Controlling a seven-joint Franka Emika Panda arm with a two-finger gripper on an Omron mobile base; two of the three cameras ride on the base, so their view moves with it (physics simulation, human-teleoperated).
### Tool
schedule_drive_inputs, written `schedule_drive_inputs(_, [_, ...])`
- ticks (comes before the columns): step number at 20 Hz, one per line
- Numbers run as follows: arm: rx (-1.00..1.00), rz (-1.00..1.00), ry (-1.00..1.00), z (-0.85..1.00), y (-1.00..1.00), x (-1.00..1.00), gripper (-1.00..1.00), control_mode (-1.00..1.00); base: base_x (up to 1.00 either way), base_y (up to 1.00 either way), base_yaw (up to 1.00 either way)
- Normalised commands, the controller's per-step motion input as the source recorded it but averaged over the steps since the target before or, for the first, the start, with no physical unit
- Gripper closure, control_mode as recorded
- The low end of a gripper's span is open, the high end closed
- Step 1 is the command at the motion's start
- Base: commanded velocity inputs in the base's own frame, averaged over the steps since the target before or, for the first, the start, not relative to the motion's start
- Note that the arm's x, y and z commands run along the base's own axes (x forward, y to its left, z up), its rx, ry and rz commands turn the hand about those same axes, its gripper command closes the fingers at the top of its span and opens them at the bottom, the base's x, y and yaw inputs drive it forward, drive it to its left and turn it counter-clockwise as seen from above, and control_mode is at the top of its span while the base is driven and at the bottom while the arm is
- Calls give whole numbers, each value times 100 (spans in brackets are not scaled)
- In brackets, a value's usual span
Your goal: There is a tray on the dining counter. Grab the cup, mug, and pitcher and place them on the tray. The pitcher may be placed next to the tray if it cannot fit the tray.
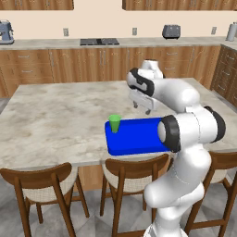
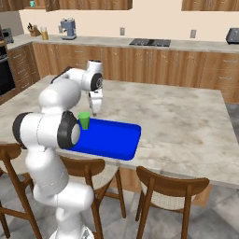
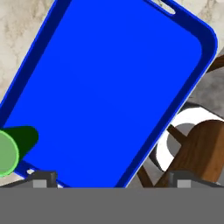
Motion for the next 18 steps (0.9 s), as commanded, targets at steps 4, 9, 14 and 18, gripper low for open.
schedule_drive_inputs(4, [-2,13,-3,0,-25,-27,-100,-100,0,0,0])
schedule_drive_inputs(9, [0,17,-5,1,-26,-13,-100,-100,0,0,0])
schedule_drive_inputs(14, [0,16,-3,2,-14,-11,-100,-100,0,0,0])
schedule_drive_inputs(18, [0,18,-8,8,-3,-27,-100,-100,0,0,0])
